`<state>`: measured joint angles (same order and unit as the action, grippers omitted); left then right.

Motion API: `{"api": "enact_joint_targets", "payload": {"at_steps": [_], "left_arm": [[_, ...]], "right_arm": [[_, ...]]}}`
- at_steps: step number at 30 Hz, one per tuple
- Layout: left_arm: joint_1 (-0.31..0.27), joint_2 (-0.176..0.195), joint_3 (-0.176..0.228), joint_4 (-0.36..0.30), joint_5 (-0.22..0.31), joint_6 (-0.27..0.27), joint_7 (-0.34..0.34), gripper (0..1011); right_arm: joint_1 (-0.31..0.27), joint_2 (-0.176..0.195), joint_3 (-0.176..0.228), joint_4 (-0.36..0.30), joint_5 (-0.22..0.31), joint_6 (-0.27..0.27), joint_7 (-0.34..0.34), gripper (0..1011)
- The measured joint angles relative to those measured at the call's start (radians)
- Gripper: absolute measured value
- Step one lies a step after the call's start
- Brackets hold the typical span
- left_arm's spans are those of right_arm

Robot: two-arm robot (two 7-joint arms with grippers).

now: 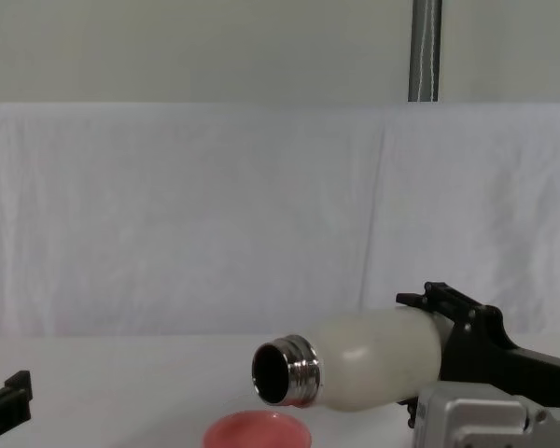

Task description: Grasp the thermos with one hand and pour water into the cup lid.

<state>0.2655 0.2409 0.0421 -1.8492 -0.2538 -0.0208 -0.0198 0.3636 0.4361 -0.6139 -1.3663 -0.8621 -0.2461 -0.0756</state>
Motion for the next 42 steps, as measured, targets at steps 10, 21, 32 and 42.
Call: {"api": "enact_joint_targets", "payload": {"at_steps": [10, 21, 32, 42], "left_arm": [[0.0, 0.0, 0.0, 0.0, 0.0, 0.0, 0.0, 1001], [0.0, 0.0, 0.0, 0.0, 0.0, 0.0, 0.0, 1001], [0.0, 0.0, 0.0, 0.0, 0.0, 0.0, 0.0, 1001], [0.0, 0.0, 0.0, 0.0, 0.0, 0.0, 0.0, 1001]], "right_arm": [[0.01, 0.0, -0.01, 0.007, -0.019, 0.005, -0.019, 956], [0.016, 0.004, -0.014, 0.009, -0.025, 0.005, -0.029, 956], [0.019, 0.005, -0.018, 0.007, -0.026, 0.003, -0.031, 956], [0.017, 0.007, -0.02, -0.001, -0.025, 0.003, -0.03, 956]]}}
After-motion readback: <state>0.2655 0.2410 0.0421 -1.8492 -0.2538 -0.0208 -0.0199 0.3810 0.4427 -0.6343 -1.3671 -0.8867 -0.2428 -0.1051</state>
